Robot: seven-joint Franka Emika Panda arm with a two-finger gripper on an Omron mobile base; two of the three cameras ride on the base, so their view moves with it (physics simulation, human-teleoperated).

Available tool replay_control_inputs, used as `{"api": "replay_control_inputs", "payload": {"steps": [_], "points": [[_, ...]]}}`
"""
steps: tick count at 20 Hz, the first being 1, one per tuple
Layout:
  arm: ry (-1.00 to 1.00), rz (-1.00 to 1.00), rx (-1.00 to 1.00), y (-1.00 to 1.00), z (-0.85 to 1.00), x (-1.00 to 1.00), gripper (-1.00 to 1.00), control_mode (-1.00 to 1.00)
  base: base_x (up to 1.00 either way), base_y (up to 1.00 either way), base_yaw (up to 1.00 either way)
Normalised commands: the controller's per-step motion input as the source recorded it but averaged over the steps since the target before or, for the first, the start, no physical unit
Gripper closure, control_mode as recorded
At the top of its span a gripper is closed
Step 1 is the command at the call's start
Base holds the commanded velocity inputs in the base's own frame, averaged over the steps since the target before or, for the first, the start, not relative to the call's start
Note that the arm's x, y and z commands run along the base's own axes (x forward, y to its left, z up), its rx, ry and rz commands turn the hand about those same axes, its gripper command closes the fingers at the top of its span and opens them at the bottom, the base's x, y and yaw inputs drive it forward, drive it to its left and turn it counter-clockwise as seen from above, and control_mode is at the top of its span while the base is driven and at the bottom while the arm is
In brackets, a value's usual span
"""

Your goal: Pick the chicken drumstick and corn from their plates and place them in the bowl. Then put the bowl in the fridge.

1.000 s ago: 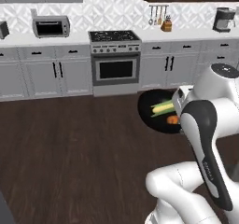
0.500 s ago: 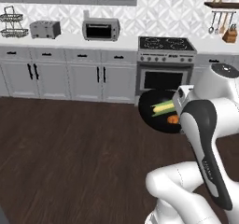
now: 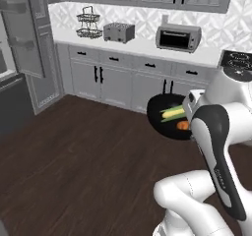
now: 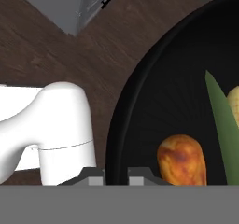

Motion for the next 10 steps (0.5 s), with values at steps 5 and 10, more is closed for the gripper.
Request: {"api": "replay_control_inputs", "payload": {"steps": [5, 10], "points": [[0.00, 0.00, 0.00, 0.00, 0.00, 0.00, 1.00, 1.00, 0.66, -0.05, 0.81], [0.00, 0.00, 0.00, 0.00, 0.00, 0.00, 1.00, 1.00, 0.69, -0.14, 0.83]]}}
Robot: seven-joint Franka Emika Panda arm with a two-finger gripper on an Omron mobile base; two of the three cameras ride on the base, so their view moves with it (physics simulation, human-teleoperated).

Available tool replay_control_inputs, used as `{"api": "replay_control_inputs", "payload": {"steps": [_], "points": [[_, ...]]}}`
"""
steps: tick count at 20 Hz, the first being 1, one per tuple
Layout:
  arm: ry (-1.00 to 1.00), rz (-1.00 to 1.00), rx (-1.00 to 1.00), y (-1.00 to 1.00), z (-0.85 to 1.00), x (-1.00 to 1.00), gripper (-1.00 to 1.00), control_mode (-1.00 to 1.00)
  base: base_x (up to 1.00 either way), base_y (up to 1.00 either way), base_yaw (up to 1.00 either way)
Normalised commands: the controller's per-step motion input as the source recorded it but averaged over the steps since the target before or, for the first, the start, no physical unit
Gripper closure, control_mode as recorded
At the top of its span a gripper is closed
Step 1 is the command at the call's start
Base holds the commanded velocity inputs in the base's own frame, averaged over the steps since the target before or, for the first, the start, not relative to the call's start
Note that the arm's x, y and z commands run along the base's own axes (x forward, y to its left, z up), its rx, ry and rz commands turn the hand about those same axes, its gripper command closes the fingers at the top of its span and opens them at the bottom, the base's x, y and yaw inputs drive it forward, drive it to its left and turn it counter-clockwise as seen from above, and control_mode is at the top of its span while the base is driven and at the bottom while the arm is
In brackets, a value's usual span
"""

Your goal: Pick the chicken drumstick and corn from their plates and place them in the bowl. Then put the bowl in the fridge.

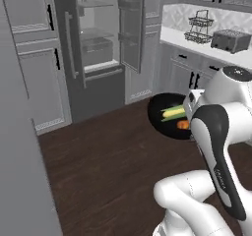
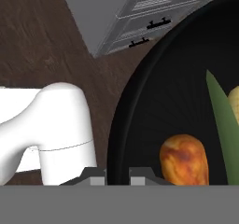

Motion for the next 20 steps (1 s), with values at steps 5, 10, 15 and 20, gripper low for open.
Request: {"api": "replay_control_inputs", "payload": {"steps": [5, 10, 15, 20], "points": [[0.00, 0.00, 0.00, 0.00, 0.00, 0.00, 1.00, 1.00, 0.66, -0.30, 0.67], [0.00, 0.00, 0.00, 0.00, 0.00, 0.00, 1.00, 1.00, 0.54, -0.56, 0.48], [0.00, 0.00, 0.00, 0.00, 0.00, 0.00, 1.00, 1.00, 0.23, -0.84, 0.09], [0.00, 0.00, 0.00, 0.00, 0.00, 0.00, 1.00, 1.00, 0.58, -0.71, -0.07]]}}
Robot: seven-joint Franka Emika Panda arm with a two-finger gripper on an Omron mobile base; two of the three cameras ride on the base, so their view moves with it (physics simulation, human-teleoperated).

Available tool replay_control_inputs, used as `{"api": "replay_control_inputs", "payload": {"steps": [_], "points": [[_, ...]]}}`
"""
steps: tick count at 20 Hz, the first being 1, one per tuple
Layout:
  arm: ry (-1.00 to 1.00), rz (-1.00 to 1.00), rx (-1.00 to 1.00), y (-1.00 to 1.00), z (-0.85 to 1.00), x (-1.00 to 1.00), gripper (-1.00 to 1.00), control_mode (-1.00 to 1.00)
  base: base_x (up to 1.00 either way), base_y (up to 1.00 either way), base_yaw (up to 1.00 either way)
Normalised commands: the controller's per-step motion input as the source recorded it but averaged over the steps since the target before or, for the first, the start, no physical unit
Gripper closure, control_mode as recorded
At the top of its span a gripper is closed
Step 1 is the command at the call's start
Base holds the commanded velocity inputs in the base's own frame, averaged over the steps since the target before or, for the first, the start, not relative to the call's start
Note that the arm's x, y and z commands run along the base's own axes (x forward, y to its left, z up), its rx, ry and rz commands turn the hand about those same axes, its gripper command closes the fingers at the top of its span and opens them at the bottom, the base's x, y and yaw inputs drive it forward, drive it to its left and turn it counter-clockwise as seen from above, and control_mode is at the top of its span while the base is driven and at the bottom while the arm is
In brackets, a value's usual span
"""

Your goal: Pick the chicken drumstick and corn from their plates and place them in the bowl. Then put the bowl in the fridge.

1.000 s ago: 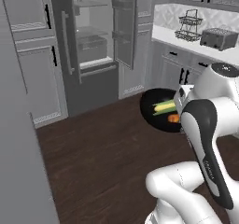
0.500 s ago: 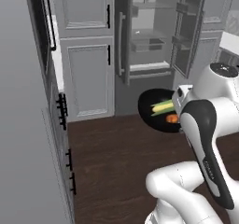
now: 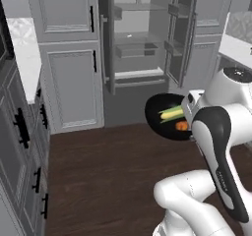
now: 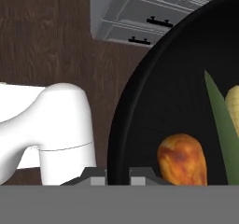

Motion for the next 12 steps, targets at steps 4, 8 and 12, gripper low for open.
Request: {"api": "replay_control_inputs", "payload": {"steps": [4, 8, 12], "points": [[0.00, 0.00, 0.00, 0.00, 0.00, 0.00, 1.00, 1.00, 0.99, -0.72, -0.07], [0.00, 0.00, 0.00, 0.00, 0.00, 0.00, 1.00, 1.00, 1.00, -0.64, -0.02], [0.00, 0.00, 0.00, 0.00, 0.00, 0.00, 1.00, 1.00, 1.00, -0.51, 0.00]]}}
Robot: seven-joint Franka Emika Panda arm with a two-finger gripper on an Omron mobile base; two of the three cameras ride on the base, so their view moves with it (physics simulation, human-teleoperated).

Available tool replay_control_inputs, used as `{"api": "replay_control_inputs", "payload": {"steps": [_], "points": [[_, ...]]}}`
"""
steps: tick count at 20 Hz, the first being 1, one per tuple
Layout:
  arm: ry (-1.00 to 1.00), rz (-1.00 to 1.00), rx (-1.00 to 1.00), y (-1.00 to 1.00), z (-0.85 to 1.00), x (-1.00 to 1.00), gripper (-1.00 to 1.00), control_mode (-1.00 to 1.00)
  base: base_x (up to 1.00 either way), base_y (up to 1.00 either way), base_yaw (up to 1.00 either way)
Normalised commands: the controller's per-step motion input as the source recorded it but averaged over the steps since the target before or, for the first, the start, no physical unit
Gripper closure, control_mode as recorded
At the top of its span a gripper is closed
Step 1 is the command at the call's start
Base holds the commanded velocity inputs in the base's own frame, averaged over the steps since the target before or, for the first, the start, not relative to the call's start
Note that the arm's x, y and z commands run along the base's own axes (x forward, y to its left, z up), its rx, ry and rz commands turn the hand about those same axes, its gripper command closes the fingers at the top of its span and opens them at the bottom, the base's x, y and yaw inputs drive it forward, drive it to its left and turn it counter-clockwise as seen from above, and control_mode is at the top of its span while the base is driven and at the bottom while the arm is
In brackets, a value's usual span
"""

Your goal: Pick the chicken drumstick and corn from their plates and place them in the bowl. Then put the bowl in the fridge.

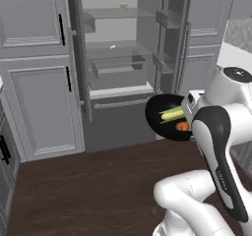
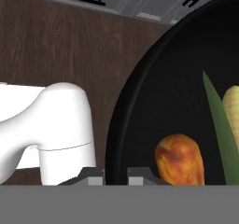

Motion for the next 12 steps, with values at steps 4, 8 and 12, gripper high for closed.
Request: {"api": "replay_control_inputs", "payload": {"steps": [4, 8, 12], "points": [[0.00, 0.00, 0.00, 0.00, 0.00, 0.00, 1.00, 1.00, 1.00, -0.43, 0.00], [0.00, 0.00, 0.00, 0.00, 0.00, 0.00, 1.00, 1.00, 1.00, -0.31, 0.00], [0.00, 0.00, 0.00, 0.00, 0.00, 0.00, 1.00, 1.00, 1.00, -0.11, 0.00]]}}
